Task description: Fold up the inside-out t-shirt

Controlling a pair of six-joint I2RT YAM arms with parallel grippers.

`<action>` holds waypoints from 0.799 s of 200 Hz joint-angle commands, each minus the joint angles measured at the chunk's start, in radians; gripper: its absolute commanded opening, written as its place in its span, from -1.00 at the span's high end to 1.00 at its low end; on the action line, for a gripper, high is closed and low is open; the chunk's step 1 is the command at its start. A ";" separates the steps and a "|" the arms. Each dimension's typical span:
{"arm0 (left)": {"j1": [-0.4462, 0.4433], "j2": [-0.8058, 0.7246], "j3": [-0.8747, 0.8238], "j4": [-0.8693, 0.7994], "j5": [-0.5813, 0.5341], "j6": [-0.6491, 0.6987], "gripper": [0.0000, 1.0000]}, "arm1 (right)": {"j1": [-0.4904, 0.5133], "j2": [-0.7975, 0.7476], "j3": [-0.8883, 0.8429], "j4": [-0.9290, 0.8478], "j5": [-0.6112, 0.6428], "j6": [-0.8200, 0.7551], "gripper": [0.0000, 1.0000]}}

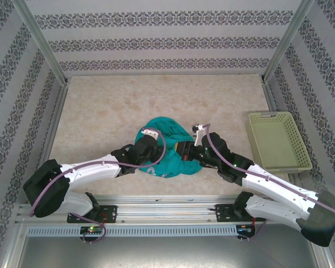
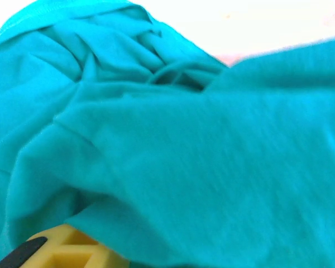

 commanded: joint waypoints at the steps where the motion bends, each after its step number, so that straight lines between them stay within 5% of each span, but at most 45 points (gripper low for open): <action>1: 0.008 0.016 0.040 0.083 0.057 0.006 0.44 | 0.014 -0.019 -0.013 0.018 0.029 0.004 1.00; 41: 0.008 0.058 0.050 0.068 0.080 0.002 1.00 | 0.011 -0.032 -0.007 -0.003 0.059 -0.002 1.00; 73: 0.008 -0.034 -0.014 0.073 0.097 -0.011 1.00 | -0.035 -0.032 0.012 -0.111 0.117 -0.004 1.00; 106: 0.007 -0.154 -0.086 0.073 0.156 0.001 1.00 | -0.130 0.004 -0.011 -0.070 0.028 -0.003 1.00; 160: 0.007 -0.240 -0.151 0.121 0.266 0.005 1.00 | -0.153 0.036 0.024 -0.110 0.040 -0.063 0.93</action>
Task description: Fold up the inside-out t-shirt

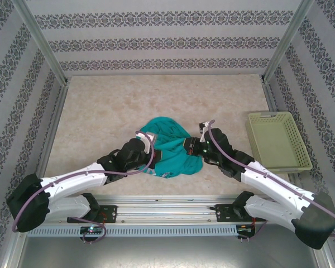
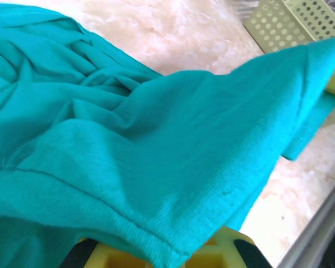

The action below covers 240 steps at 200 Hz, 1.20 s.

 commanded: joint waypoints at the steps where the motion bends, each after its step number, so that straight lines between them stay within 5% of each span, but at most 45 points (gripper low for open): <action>1: 0.002 -0.022 -0.022 0.051 0.063 0.003 1.00 | -0.018 0.001 0.029 -0.036 0.021 -0.058 0.92; 51: 0.003 0.026 0.051 0.025 0.029 -0.034 1.00 | 0.106 -0.015 0.075 -0.191 0.169 -0.143 0.18; 100: 0.003 0.066 0.091 0.023 0.025 -0.039 1.00 | 0.265 0.006 0.055 -0.219 0.333 -0.035 0.07; 133: 0.003 0.066 0.097 0.018 0.028 -0.044 1.00 | 0.275 0.058 0.041 -0.204 0.388 0.007 -0.08; 203: 0.003 0.062 0.104 0.010 0.022 -0.048 1.00 | 0.277 0.226 0.110 -0.134 0.337 -0.002 -0.03; 240: 0.008 0.061 0.111 -0.025 -0.035 -0.043 1.00 | 0.276 0.213 0.132 -0.157 0.325 -0.031 0.74</action>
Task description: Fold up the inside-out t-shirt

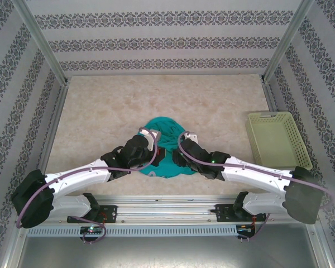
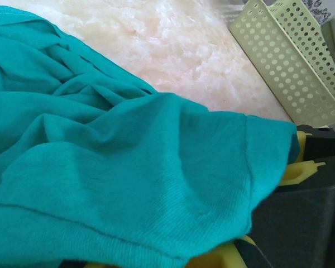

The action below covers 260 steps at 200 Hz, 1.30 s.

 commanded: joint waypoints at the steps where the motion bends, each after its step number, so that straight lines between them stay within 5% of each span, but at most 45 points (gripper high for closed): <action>1: 0.009 -0.003 0.044 -0.033 -0.063 -0.010 1.00 | 0.007 -0.032 0.035 -0.008 0.003 -0.011 0.75; 27: 0.078 0.032 0.063 -0.088 -0.086 -0.030 1.00 | 0.008 -0.104 0.026 -0.002 -0.091 -0.059 1.00; 93: 0.193 0.379 0.276 -0.318 -0.020 -0.018 1.00 | -0.007 -0.308 -0.069 0.167 -0.308 -0.083 1.00; 150: 0.087 0.200 0.164 -0.267 -0.079 0.070 0.43 | -0.102 -0.384 -0.140 0.345 -0.389 -0.011 1.00; 219: 0.069 0.285 0.114 -0.269 -0.112 0.028 0.33 | -0.125 -0.410 -0.160 0.296 -0.351 0.011 0.99; 260: 0.032 0.267 0.121 -0.181 -0.041 0.013 0.35 | -0.159 -0.475 -0.185 -0.100 -0.103 0.010 0.50</action>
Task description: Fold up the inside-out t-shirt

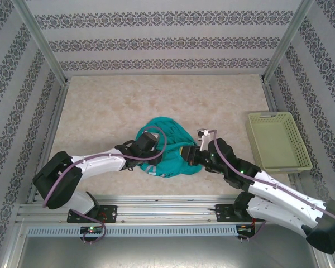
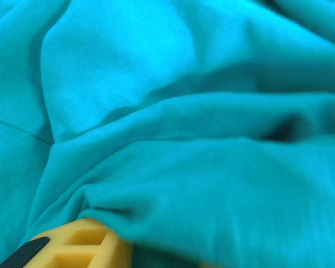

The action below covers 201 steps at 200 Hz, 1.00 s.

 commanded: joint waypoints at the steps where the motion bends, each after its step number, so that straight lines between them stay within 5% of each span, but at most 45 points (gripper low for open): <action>1: -0.039 -0.006 0.022 0.032 0.019 -0.017 0.35 | -0.021 -0.058 -0.024 -0.238 0.185 0.007 0.49; 28: -0.097 0.011 0.058 0.032 -0.001 -0.008 0.34 | -0.033 -0.084 0.007 -0.514 0.350 0.000 0.33; 46: -0.113 0.019 0.071 0.028 -0.010 -0.011 0.31 | -0.015 -0.089 0.057 -0.564 0.332 -0.086 0.11; 65: -0.119 0.027 0.081 0.026 -0.013 -0.014 0.28 | 0.071 -0.072 0.141 -0.645 0.423 -0.132 -0.10; 94: -0.120 0.041 0.096 0.020 -0.021 -0.015 0.27 | 0.223 0.066 0.294 -0.778 0.554 -0.172 -0.18; 124: -0.120 0.042 0.097 0.015 -0.036 -0.015 0.26 | 0.300 0.254 0.354 -0.757 0.567 -0.195 -0.21; 201: -0.120 0.017 0.079 0.010 -0.048 -0.016 0.24 | 0.223 0.479 0.329 -0.631 0.570 -0.251 -0.18</action>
